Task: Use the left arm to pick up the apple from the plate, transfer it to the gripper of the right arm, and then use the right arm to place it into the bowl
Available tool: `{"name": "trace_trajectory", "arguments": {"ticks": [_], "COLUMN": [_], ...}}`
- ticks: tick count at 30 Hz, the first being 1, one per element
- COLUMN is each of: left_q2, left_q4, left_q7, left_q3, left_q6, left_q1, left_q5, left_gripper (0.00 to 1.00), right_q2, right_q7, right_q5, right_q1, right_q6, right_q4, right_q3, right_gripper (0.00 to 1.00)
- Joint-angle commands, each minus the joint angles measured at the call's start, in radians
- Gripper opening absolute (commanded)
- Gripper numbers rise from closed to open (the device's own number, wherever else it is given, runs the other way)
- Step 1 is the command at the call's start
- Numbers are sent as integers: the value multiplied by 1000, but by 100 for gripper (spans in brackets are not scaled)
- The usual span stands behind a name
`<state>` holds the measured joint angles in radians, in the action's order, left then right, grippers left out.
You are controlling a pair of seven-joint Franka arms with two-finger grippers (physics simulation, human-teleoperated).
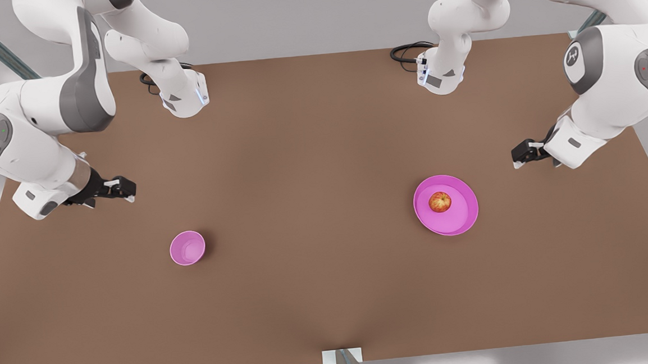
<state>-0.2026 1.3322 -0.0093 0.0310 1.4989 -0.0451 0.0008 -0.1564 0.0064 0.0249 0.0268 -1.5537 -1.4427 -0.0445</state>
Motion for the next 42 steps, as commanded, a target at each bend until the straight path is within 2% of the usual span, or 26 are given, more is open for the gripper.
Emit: {"name": "trace_trajectory", "arguments": {"ticks": [1, 3, 6, 7, 10, 11, 13, 17, 19, 21, 32, 42], "left_q2": [26, 91, 85, 54, -11, -72, -77, -109, -110, -115, -218, -248], "left_q4": [54, 349, 576, 627, 637, 648, 717, 756, 786, 840, 841, 845], "left_q7": [61, -87, -153, -167, -195, -201, -216, -241, -239, -233, -239, -239], "left_q3": [1, 38, 43, 43, 41, 40, 40, 41, 41, 40, 41, 41], "left_q6": [52, 316, 625, 733, 768, 814, 913, 925, 926, 986, 1052, 1057], "left_q1": [-13, -50, -42, -42, -39, -41, -51, -70, -65, -62, -94, -94], "left_q5": [2, -2, -93, -131, -162, -162, -162, -160, -160, -160, -163, -163], "left_gripper": [100, 100, 100, 100, 100, 100, 100, 100, 100, 100, 100, 100], "right_q2": [0, -3, -5, -6, -6, -8, -12, -12, -12, -11, -11, -12], "right_q7": [92, 92, 92, 92, 92, 92, 92, 96, 96, 103, 92, 92], "right_q5": [-3, -2, 0, 3, 4, 6, 4, 1, 4, 1, 1, 1], "right_q1": [-2, -2, -2, 2, 10, 10, 12, 12, 10, 12, 5, 1], "right_q6": [-25, -26, -25, -28, -28, -29, -31, -28, -28, -23, -22, -20], "right_q4": [1, 2, 5, 8, 15, 16, 19, 27, 27, 27, 27, 27], "right_q3": [-2, 0, 0, -2, -3, -3, -6, -17, -49, -52, -49, -48], "right_gripper": [100, 100, 100, 100, 100, 100, 100, 100, 100, 100, 100, 100]}}
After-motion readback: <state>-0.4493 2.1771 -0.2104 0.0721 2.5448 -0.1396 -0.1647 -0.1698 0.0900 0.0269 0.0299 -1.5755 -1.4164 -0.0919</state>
